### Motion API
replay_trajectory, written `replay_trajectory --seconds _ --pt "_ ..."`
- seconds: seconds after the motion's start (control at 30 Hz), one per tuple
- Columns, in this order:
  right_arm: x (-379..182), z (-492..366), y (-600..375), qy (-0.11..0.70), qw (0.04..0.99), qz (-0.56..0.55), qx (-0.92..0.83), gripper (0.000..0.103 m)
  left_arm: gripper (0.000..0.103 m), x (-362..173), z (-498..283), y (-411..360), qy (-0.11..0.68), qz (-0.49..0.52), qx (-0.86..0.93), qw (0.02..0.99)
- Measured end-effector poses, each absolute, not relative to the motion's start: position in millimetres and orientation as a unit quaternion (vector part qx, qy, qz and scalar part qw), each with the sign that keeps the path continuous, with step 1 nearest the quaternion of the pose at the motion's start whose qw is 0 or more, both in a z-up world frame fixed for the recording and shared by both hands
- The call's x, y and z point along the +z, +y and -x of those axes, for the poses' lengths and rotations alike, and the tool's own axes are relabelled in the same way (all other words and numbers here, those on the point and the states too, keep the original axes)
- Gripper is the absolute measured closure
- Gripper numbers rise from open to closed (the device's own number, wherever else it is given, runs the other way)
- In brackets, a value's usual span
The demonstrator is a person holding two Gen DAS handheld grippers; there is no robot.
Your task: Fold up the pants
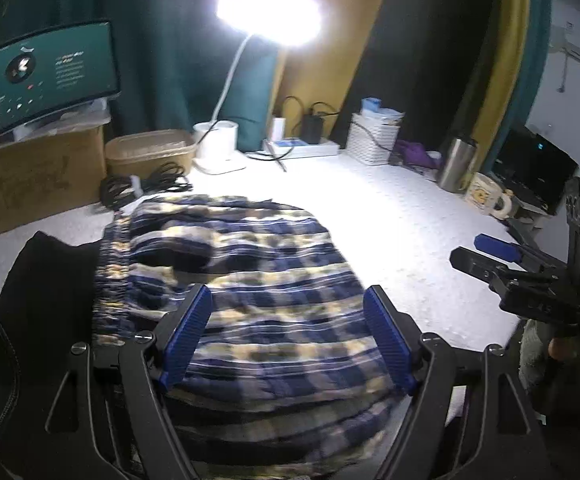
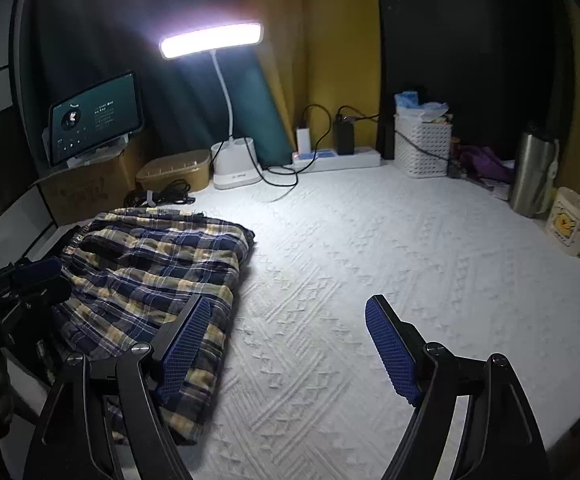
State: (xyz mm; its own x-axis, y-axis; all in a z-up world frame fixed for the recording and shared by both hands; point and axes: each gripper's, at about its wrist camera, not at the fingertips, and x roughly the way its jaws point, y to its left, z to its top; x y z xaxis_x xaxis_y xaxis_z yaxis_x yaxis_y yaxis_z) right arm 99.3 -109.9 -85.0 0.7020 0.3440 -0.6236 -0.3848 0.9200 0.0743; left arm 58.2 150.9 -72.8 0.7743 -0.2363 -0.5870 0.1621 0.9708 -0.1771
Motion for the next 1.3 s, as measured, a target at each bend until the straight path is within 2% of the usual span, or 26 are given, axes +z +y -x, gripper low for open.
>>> replay_trajectory --seconds 0.5,1.03,1.3 --pt "-30.9 -41.7 -160.4 0.265 0.95 0.025 0.165 0.021 0.025 -40.7 -22.9 110.7 0.27 0.034 -0.14 0.952" --pt "31.5 27.2 -204.2 0.166 0.978 0.037 0.118 0.02 0.025 17.8 23.2 71.6 0.163 -0.002 -0.158 0.974" --pt "50.8 52.9 -219.1 0.133 0.985 0.029 0.106 0.018 0.017 38.8 44.0 62.7 0.126 -0.012 -0.154 0.98"
